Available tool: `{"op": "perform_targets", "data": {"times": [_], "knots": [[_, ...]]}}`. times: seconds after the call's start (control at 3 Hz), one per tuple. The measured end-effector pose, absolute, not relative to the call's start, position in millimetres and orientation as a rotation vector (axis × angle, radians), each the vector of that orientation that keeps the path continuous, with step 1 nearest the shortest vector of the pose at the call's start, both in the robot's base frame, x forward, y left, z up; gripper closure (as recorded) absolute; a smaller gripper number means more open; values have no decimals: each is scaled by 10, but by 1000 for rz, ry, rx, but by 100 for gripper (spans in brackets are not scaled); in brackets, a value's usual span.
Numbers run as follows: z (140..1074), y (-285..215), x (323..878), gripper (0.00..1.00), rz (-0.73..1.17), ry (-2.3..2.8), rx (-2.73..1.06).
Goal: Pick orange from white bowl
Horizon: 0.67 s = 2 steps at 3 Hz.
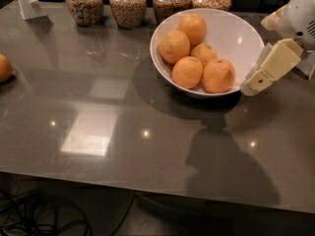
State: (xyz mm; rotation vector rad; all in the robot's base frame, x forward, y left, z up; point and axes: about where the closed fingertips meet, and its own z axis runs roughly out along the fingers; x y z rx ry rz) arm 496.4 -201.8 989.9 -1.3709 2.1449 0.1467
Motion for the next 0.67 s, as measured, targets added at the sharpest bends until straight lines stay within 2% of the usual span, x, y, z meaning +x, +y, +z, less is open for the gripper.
{"op": "perform_targets", "data": {"times": [0.67], "knots": [[9653, -1882, 5610, 0, 422, 2290, -927]]}}
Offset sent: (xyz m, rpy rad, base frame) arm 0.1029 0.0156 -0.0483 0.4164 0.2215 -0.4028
